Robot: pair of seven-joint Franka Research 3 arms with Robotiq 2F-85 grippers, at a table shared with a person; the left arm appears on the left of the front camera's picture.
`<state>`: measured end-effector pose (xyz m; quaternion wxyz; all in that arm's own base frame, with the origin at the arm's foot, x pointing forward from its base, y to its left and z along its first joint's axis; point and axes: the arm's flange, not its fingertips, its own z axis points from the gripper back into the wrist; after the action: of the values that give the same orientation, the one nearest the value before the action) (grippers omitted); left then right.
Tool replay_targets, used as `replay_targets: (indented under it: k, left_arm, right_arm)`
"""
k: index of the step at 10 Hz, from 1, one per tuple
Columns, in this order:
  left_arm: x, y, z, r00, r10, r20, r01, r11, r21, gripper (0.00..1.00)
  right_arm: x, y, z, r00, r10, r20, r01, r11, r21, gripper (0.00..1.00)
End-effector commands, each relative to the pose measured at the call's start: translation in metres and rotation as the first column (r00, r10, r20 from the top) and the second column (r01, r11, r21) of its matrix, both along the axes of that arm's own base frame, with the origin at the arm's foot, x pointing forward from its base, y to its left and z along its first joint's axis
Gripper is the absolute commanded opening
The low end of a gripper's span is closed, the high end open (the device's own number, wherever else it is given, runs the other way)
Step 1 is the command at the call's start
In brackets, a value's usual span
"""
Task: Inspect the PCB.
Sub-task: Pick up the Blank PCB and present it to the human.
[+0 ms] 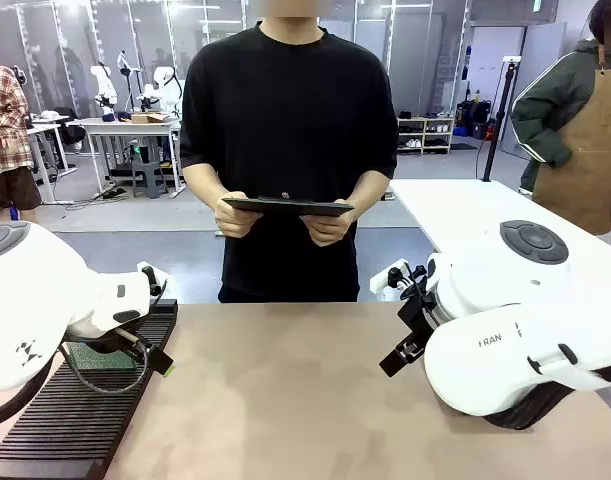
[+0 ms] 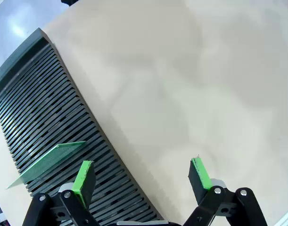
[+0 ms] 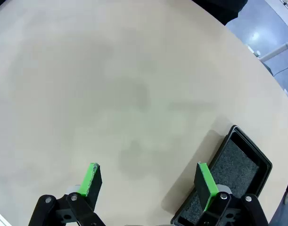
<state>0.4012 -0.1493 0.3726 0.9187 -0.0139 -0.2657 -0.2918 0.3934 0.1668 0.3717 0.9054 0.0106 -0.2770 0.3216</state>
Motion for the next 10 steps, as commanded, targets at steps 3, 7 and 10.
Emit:
replay_targets:
  k: [3, 7, 10]
  left_arm:
    - [-0.0001, -0.0002, 0.0000, 1.000, 0.000, 0.000, 0.000, 1.000, 0.000, 1.00]
    - [-0.0001, -0.0002, 0.0000, 1.000, 0.000, 0.000, 0.000, 1.000, 0.000, 1.00]
    - [-0.0001, -0.0003, 0.0000, 1.000, -0.001, 0.000, 0.001, 1.000, 0.000, 1.00]
  right_arm:
    - [0.0000, 0.0000, 0.0000, 1.000, 0.000, 0.000, 0.000, 1.000, 0.000, 1.00]
    - [0.0000, 0.0000, 0.0000, 1.000, 0.000, 0.000, 0.000, 1.000, 0.000, 1.00]
    - [0.0000, 0.0000, 0.0000, 1.000, 0.001, 0.001, -0.001, 1.000, -0.001, 1.00]
